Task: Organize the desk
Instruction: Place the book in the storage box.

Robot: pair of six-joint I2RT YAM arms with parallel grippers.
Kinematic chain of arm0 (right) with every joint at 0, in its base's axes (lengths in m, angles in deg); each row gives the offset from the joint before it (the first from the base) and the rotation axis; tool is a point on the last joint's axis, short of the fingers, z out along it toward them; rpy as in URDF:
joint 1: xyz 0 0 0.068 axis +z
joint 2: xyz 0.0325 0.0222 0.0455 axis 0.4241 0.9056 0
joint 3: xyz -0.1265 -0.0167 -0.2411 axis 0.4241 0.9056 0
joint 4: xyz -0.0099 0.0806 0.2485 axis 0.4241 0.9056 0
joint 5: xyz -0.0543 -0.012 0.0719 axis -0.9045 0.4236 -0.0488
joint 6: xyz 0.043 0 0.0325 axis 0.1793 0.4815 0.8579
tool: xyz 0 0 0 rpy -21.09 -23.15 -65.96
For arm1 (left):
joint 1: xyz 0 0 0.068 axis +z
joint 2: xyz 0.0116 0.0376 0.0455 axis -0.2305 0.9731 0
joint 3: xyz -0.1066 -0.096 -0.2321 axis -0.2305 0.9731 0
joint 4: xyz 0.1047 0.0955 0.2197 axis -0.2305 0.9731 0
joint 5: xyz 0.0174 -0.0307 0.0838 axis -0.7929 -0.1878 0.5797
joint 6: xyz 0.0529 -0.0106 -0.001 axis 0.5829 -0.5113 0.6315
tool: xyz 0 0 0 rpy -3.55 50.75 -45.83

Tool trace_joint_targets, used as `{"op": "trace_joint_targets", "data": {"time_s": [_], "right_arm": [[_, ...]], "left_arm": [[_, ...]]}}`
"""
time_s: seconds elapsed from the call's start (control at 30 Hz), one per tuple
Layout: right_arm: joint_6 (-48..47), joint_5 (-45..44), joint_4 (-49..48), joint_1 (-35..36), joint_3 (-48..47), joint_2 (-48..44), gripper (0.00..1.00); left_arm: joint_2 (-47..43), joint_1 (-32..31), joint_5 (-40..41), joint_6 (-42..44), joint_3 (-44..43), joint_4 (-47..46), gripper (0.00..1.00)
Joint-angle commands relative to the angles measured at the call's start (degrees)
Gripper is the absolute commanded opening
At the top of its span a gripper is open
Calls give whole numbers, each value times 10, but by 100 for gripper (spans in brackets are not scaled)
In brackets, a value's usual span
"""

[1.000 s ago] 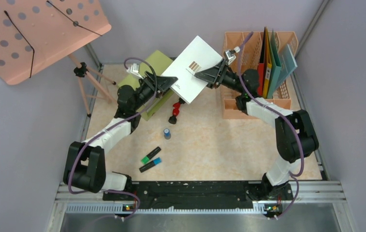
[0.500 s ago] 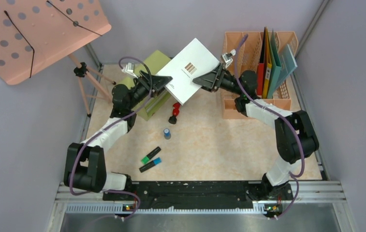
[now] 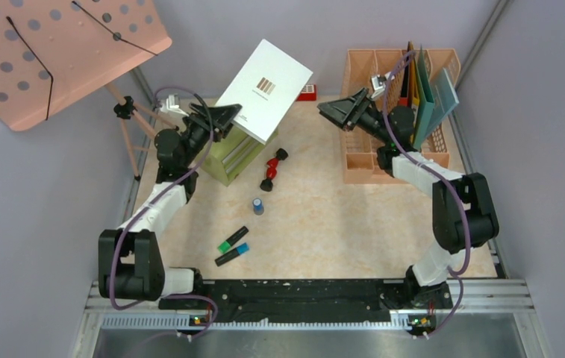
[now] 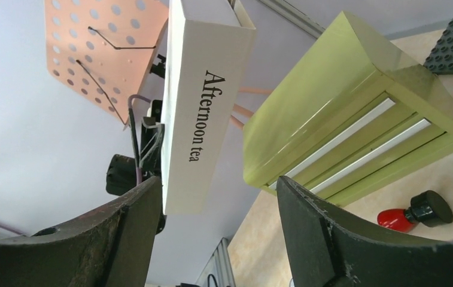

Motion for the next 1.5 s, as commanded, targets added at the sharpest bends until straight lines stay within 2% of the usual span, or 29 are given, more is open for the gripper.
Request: {"op": "trace_joint_targets", "data": {"time_s": [0.0, 0.27, 0.77, 0.93, 1.03, 1.23, 1.37, 1.43, 1.47], "right_arm": [[23, -3, -54, 12, -38, 1, 69], [55, 3, -96, 36, -82, 53, 68], [68, -2, -108, 62, -115, 98, 65], [69, -1, -108, 62, -116, 92, 58], [69, 1, -108, 62, -120, 93, 50], [76, 4, -117, 61, -131, 99, 48], [74, 6, -118, 52, -132, 100, 38], [72, 7, -117, 45, -128, 97, 40], [70, 7, -115, 41, -126, 94, 44]], "left_arm": [[22, -21, 9, -7, -60, -29, 0], [76, -40, 11, 1, -129, 0, 0], [67, -73, 20, 28, -89, -3, 0], [69, -75, 25, 35, -79, -1, 0], [67, -78, 25, 37, -76, -2, 0], [60, -90, 29, 49, -50, 7, 0], [57, -101, 23, 58, -34, 30, 0], [56, -104, 16, 61, -30, 41, 0], [55, -105, 13, 61, -29, 48, 0]]}}
